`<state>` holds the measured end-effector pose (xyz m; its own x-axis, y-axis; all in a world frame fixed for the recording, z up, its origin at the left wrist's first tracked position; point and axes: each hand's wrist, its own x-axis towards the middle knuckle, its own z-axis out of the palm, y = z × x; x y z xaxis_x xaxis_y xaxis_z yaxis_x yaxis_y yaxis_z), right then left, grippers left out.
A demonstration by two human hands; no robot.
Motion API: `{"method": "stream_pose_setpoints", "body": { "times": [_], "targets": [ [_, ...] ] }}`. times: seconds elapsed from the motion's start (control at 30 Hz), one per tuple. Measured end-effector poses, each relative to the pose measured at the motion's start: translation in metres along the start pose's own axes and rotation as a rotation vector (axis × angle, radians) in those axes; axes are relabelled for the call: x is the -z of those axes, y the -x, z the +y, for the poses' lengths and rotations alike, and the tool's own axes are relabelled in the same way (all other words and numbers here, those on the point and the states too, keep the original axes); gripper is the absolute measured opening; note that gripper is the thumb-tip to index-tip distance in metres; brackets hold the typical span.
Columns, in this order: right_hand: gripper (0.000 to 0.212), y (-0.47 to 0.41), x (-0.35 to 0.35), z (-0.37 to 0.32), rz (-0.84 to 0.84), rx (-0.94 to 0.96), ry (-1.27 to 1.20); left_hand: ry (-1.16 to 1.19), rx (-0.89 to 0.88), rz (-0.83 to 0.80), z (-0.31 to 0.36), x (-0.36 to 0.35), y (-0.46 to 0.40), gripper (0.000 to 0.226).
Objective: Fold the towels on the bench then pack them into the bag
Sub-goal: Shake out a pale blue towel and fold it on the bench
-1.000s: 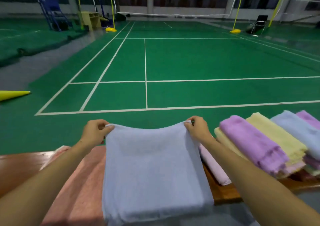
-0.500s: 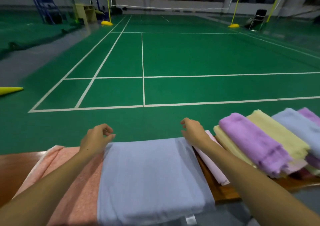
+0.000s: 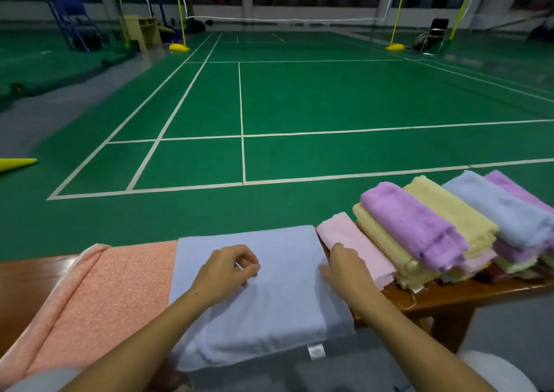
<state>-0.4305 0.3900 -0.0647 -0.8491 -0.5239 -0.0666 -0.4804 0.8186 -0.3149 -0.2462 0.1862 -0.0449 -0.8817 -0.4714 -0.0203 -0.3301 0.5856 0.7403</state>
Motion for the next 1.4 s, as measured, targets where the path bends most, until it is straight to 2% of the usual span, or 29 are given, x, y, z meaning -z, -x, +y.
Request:
{"method": "stream_pose_setpoints", "body": {
  "times": [0.17, 0.27, 0.33, 0.4, 0.47, 0.5, 0.6, 0.7, 0.83, 0.9, 1.03, 1.1, 1.2, 1.3, 1.4],
  "targets": [
    [0.032, -0.009, -0.007, -0.003, -0.042, -0.034, -0.110, 0.053, -0.041, -0.086, 0.010, -0.020, -0.010, 0.001],
    [0.017, -0.009, -0.009, -0.015, -0.053, -0.013, -0.136, -0.013, -0.068, -0.108, 0.016, -0.026, -0.019, 0.013],
    [0.024, -0.004, -0.010, -0.022, -0.024, 0.074, -0.159, -0.132, -0.110, -0.138, 0.021, -0.029, -0.024, 0.022],
    [0.020, 0.002, -0.009, -0.031, 0.035, 0.225, -0.209, -0.295, -0.176, -0.165, 0.026, -0.031, -0.029, 0.040],
    [0.018, 0.009, -0.008, -0.039, 0.010, 0.361, -0.252, -0.439, -0.227, -0.200, 0.031, -0.030, -0.033, 0.052],
    [0.016, 0.011, -0.009, -0.043, -0.034, 0.404, -0.307, -0.476, -0.231, -0.230, 0.031, -0.028, -0.036, 0.050],
    [0.006, 0.018, -0.009, -0.044, -0.141, 0.473, -0.518, -0.461, -0.189, -0.334, 0.029, -0.017, -0.041, 0.024],
    [0.024, 0.025, 0.002, -0.034, -0.194, 0.433, -0.652, -0.442, -0.188, -0.328, 0.026, -0.011, -0.045, 0.006],
    [0.023, 0.030, 0.012, -0.001, -0.343, 0.322, -0.418, -0.417, -0.179, -0.216, 0.020, -0.006, -0.047, 0.007],
    [0.023, 0.036, 0.016, 0.014, -0.456, 0.330, -0.387, -0.385, -0.161, -0.227, 0.018, -0.002, -0.046, 0.013],
    [0.023, 0.049, 0.026, 0.030, -0.551, 0.390, -0.379, -0.246, -0.089, -0.267, 0.017, 0.003, -0.040, 0.031],
    [0.025, 0.053, 0.029, 0.034, -0.526, 0.419, -0.412, -0.040, -0.063, -0.298, 0.019, 0.006, -0.036, 0.037],
    [0.015, 0.050, 0.031, 0.037, -0.402, 0.409, -0.508, 0.184, -0.025, -0.387, 0.023, 0.013, -0.030, 0.034],
    [0.017, 0.036, 0.028, 0.037, -0.275, 0.395, -0.479, 0.177, -0.040, -0.416, 0.019, 0.018, -0.025, 0.028],
    [0.016, 0.019, 0.017, 0.027, -0.207, 0.373, -0.464, 0.172, -0.070, -0.371, 0.013, 0.020, -0.020, 0.024]
  ]
}}
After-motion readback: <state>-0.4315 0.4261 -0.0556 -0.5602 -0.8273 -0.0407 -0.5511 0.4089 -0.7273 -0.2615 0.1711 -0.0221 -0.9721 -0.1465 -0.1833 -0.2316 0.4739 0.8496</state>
